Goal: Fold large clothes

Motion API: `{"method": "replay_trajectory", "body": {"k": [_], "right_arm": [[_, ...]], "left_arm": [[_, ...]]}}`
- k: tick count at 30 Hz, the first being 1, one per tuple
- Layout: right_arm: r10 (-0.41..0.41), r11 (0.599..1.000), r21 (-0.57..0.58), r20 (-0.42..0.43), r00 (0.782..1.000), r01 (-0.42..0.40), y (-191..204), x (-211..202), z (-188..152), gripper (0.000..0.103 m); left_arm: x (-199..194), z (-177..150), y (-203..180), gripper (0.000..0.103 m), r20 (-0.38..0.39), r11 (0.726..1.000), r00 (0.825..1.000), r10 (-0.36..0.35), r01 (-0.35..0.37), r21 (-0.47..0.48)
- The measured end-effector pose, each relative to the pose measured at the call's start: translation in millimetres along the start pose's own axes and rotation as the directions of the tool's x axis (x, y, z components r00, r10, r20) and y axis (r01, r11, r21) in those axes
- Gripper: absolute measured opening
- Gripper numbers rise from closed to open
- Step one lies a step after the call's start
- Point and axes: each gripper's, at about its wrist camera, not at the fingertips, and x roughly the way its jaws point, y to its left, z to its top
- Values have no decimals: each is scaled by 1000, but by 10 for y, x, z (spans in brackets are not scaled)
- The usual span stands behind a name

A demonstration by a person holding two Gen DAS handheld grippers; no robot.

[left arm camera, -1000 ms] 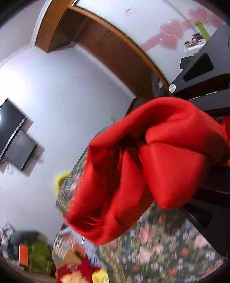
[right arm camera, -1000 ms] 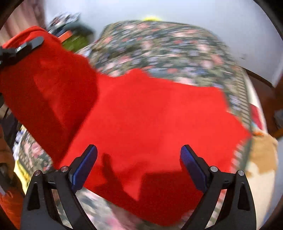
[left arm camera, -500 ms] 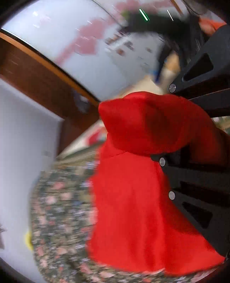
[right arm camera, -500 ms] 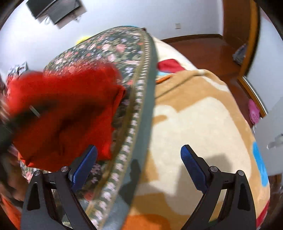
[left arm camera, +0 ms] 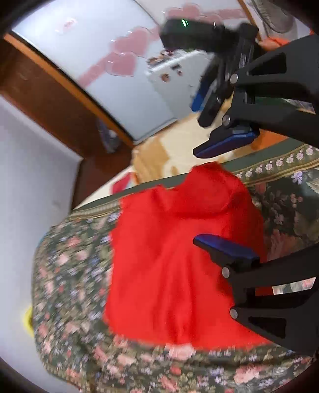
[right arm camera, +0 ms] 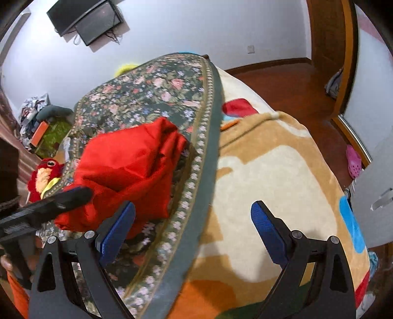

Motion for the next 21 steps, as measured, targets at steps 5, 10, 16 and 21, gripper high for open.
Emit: {"method": "replay_trajectory", "body": {"k": [5,10,16,21], "right_arm": [[47,998,-46,3,999,-47,310,62,80,94],[94,988,-122,-12,995,-95,701,218,118,94],[129,971,-185,-116,985,-149,885,657,51,94],[62,993,-85,-263,963,-87,498,1080,-112,94]], "left_arm": [[-415,45,286,85,129,990,981,142,-143,-2],[-340,-69,730,86,68,953,950,304,-304,-18],[-101,-369,1069,86,-51,965,966,253,-255,-55],[141,-610,1157,91,-121,964,958,259,-265,-36]]}}
